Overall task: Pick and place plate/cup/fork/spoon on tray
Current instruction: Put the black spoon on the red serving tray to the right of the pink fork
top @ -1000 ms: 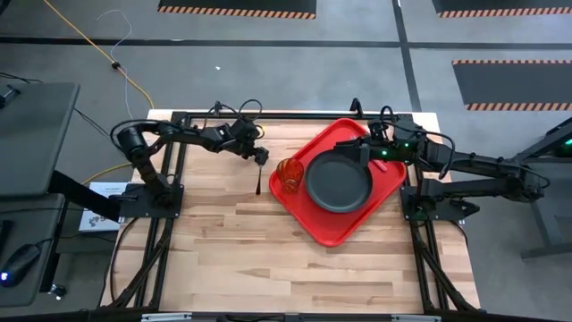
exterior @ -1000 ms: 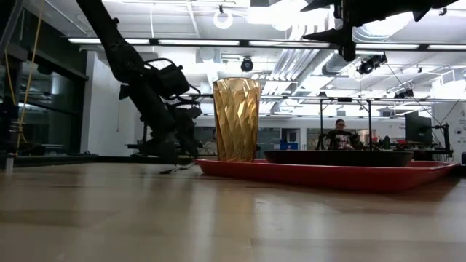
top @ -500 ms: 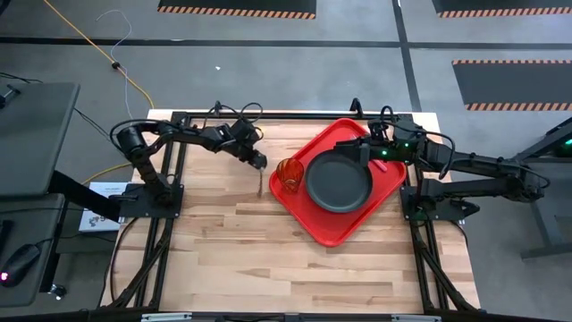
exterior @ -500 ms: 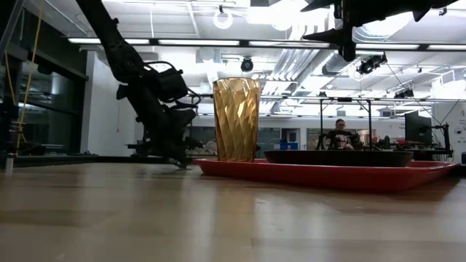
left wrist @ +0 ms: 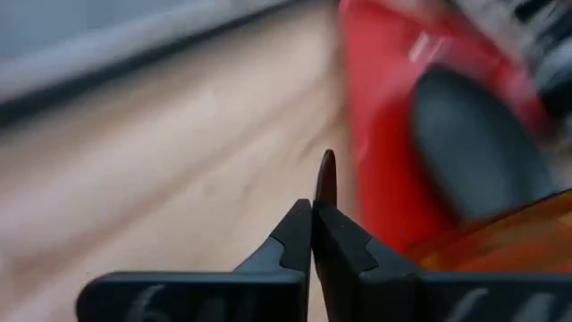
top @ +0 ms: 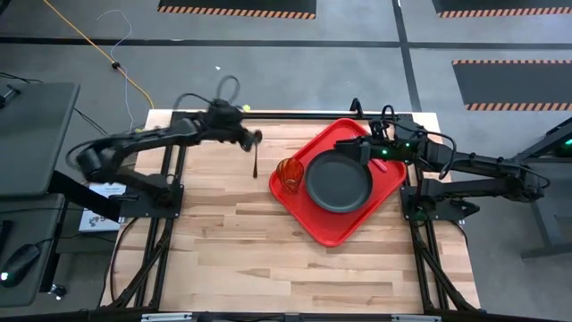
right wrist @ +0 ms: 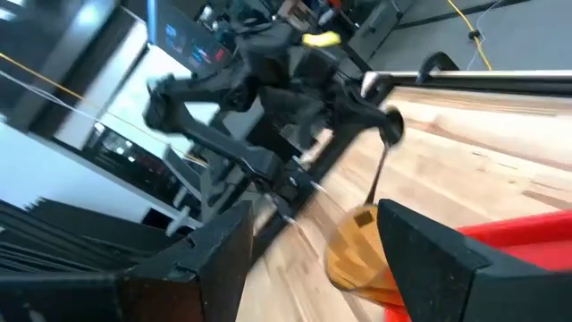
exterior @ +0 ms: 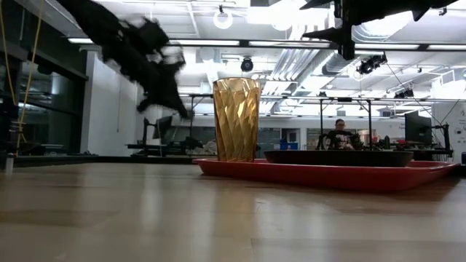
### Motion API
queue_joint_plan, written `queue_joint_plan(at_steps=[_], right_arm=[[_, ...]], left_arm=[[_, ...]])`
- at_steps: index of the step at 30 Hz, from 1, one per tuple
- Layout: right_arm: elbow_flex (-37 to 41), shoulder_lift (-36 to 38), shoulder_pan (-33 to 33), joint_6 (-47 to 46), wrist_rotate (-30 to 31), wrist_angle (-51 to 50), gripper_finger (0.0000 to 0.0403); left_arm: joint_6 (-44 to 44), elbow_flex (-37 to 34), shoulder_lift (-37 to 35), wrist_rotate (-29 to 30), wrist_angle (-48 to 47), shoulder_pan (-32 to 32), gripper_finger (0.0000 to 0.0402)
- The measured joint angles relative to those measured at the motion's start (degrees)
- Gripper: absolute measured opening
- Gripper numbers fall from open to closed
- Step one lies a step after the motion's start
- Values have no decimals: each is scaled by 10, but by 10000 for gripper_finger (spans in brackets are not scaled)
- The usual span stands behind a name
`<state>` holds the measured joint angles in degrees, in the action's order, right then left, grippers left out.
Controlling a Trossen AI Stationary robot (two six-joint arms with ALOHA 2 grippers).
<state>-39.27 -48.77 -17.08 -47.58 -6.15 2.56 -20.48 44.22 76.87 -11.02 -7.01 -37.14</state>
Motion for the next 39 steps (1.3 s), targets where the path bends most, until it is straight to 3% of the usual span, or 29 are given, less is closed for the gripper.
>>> queue_joint_plan(at_steps=[7, 13, 19, 23, 32, 39], right_arm=[[-1, -41, 9, -25, -2, 137, 231], [-1, -95, 37, -38, -15, 247, 231], [-5, -145, 80, -48, -17, 294, 231], [-39, -183, 115, -17, -22, 289, 231], [-153, -239, 167, 74, -27, 109, 231], [-188, -235, 180, 117, 16, 48, 228]], left_arm=[[-78, 2, -181, 1, 37, 12, 1], [-108, 68, -248, 76, 9, 116, 0], [-89, 153, -196, 181, -20, 253, 0], [-90, 190, -129, 221, -18, 308, 0], [-108, 230, -1, 246, 92, 368, 0], [-105, 239, 15, 253, 102, 383, 0]])
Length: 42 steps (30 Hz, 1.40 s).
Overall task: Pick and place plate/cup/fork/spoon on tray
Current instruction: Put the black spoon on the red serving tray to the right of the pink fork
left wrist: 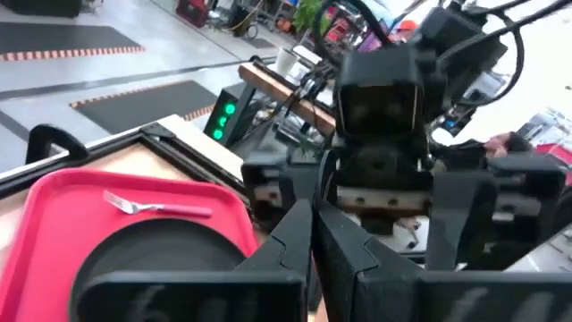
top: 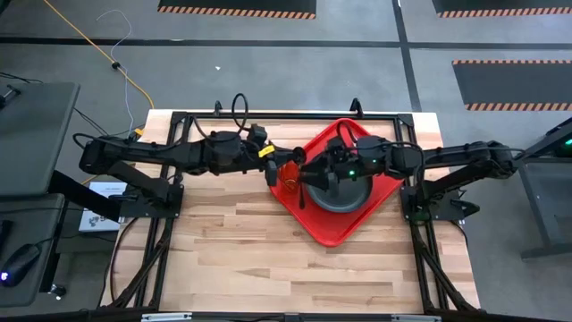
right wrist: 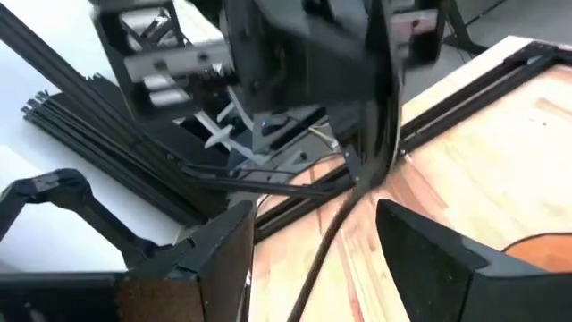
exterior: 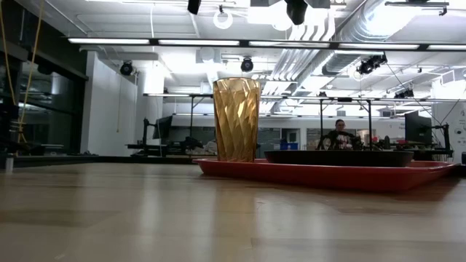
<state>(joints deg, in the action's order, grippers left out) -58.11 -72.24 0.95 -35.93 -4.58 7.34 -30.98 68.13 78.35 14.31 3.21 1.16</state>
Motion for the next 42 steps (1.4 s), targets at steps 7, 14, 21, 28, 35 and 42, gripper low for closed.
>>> queue_joint_plan(at_steps=[7, 14, 21, 28, 35, 42], right_arm=[[-3, 1, 0, 15, 11, -15, 145], [-3, 3, -7, 34, 11, -35, 13], [-3, 37, -24, 49, 2, -64, 5], [-3, 101, -46, 67, 12, -165, 1], [-3, 170, -71, 76, 44, -287, 0], [-3, 208, -145, 84, 138, -552, 0]], left_arm=[[1, -1, 0, 23, -8, 8, 0], [14, -1, 1, 29, -3, 8, 1], [16, 0, 0, 27, 11, 4, 38], [56, -1, -13, 40, 16, -9, 107], [97, -1, -68, 46, 18, -37, 177], [152, -1, -152, 44, 34, -40, 199]])
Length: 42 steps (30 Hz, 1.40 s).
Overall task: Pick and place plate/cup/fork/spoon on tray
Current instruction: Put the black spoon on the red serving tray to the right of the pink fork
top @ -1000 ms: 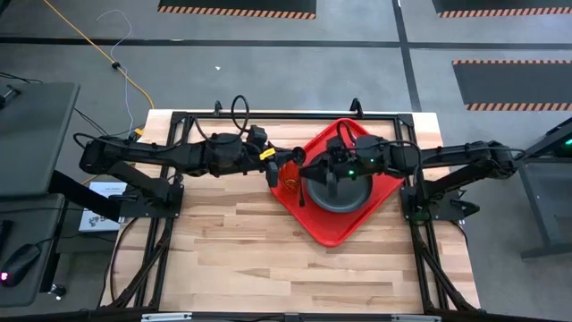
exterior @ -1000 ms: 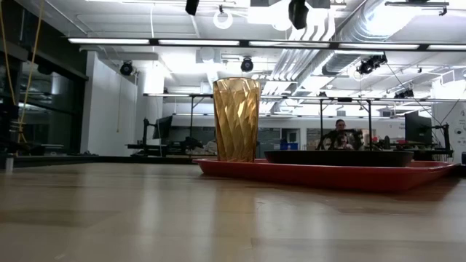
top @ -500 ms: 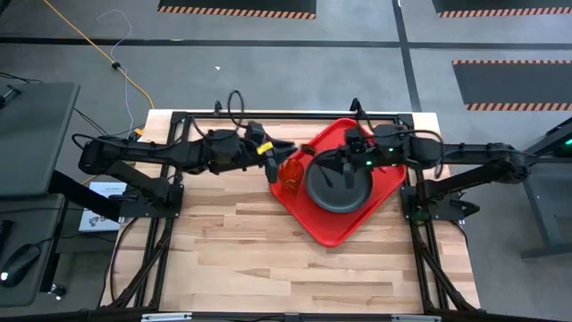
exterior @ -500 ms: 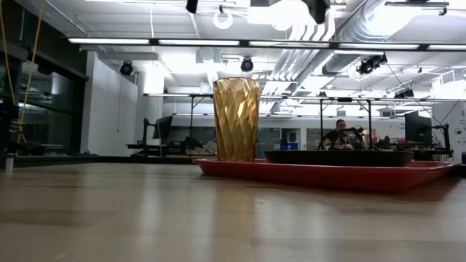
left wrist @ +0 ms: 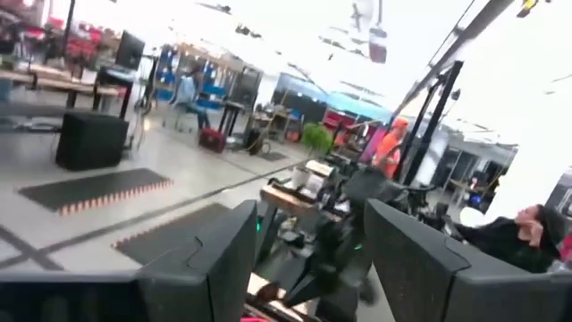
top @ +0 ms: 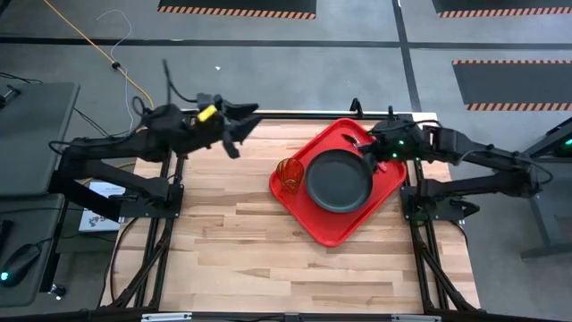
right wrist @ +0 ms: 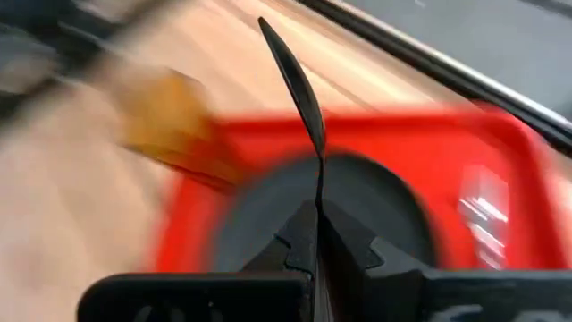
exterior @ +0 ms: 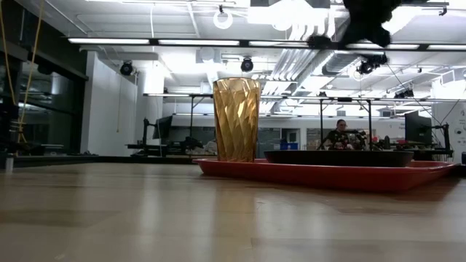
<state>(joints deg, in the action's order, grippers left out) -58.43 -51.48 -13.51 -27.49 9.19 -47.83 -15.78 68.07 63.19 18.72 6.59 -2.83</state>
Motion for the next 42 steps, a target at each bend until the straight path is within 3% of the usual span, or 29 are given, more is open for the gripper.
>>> queue_joint_plan(at_steps=[4, 7, 12, 18, 29, 34, 42], right_arm=[[2, -28, -90, 30, 26, -110, 0], [33, -61, -162, 60, 31, -138, 0], [132, -98, -269, 97, 4, -68, 0], [227, -114, -354, 118, -91, 84, 0], [236, -201, -401, 287, -93, 137, 0], [236, -229, -403, 290, -89, 152, 0], [236, -228, -402, 300, -195, 196, 0]], left_arm=[[5, 0, -33, -7, -2, 8, 198], [13, 0, -48, -17, -6, 16, 199], [14, 0, -59, -36, -9, 33, 199], [12, 0, -65, -36, -8, 53, 200], [-6, 0, -67, -36, -7, 60, 200], [-21, 0, -67, -36, -7, 60, 200], [-32, 0, -67, -36, -6, 60, 200]])
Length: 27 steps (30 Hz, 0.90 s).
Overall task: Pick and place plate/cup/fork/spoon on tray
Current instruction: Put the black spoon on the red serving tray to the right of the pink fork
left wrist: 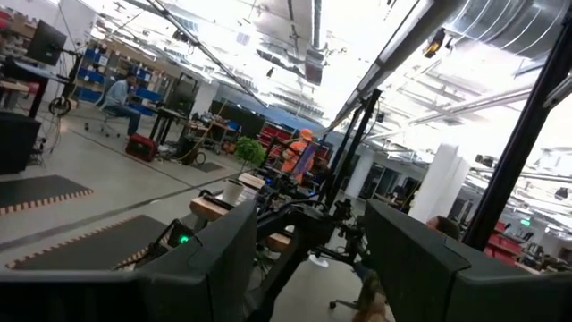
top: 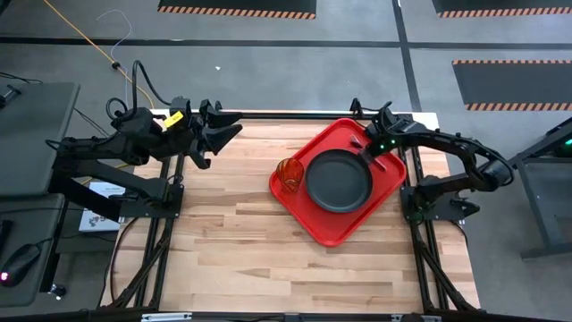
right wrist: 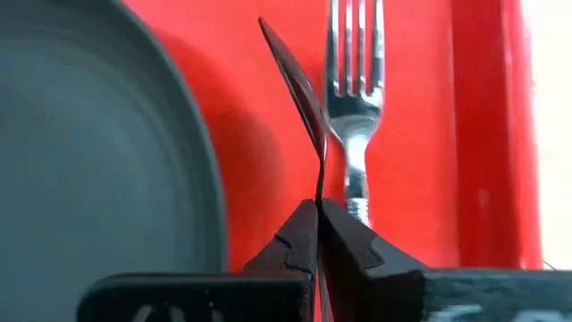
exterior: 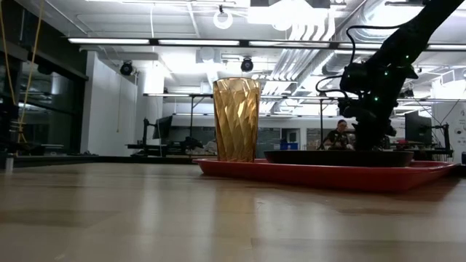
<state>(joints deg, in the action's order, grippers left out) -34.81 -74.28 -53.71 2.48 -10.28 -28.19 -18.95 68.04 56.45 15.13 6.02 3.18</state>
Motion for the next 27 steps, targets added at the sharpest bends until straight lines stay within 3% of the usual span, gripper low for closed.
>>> queue_joint_plan(at_steps=[4, 10, 27], right_arm=[[0, 7, -1, -1, 3, 16, 0], [0, 23, -15, -25, 108, 31, 0], [0, -21, -1, -23, 149, 50, 0]], left_arm=[[0, 0, 0, 0, 1, 0, 200], [0, 0, 0, 0, 3, 0, 200], [0, 0, 0, 0, 3, 0, 200]])
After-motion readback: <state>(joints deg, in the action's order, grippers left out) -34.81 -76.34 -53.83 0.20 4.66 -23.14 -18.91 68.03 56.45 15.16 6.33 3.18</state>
